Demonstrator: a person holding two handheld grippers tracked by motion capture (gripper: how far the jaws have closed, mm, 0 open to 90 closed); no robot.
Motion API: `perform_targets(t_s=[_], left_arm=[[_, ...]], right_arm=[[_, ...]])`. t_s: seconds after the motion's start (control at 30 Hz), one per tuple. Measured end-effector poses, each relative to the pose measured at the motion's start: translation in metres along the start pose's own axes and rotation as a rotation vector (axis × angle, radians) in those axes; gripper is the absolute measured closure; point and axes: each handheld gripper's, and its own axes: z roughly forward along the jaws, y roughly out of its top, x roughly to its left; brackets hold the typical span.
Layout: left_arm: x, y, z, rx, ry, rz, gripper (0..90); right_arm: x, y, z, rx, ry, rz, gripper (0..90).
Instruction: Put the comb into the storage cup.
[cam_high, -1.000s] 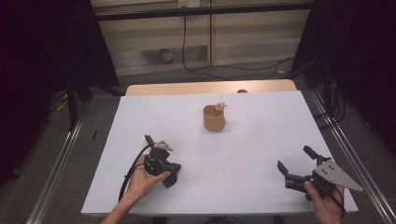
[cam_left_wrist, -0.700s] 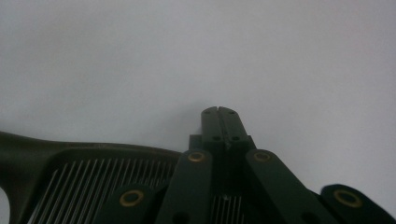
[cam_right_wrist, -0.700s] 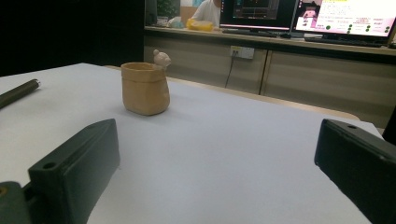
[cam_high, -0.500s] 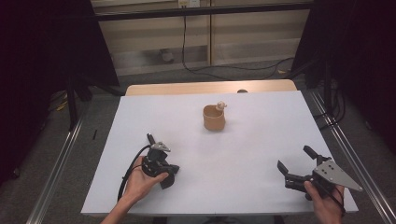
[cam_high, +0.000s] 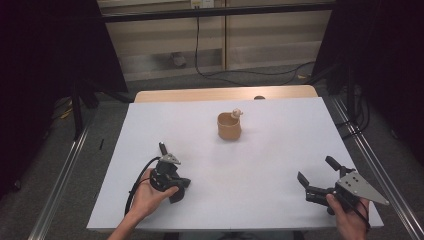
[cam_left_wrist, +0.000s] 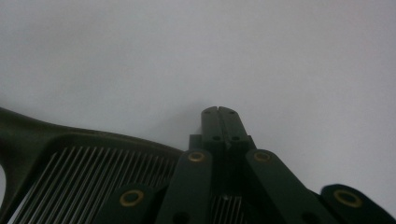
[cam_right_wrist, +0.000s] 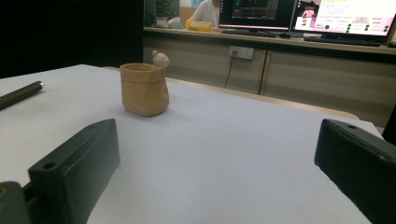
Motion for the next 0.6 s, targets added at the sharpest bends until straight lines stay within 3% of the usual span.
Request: perform_targets(t_s=[0.1,0.27,0.4,0.43,0.53,0.6], left_arm=[[0.0008,-0.0030,-0.0022,-0.005,-0.005,-0.018,90.0],[0.0015,-0.0043,-0.0039,0.004,-0.005,-0.008,90.0],[0.0020,-0.0053,-0.0055,0.005,-0.007,-0.023,90.0],[0.0034,-0.0056,-0.0068,0.018,-0.010,-0.008,90.0],[0.0041,-0.0070,-0.0075,0.012,-0.014,-0.034,90.0],[0.0051,-0.0073,-0.0085,0.021,-0.017,-0.027,90.0]], right_arm=[[0.0004,-0.0001,0.0003,0.000,0.005,-0.003,0.0],[0.0000,-0.0003,0.0007,0.000,0.004,-0.002,0.0],[0.0005,0.0000,0.0001,0.001,0.008,-0.005,0.0],[0.0005,-0.0001,0.0002,0.000,0.006,-0.005,0.0],[0.0004,-0.0001,0.0001,0.001,0.006,-0.003,0.0],[0.0005,0.0000,-0.0001,0.001,0.007,-0.004,0.0]])
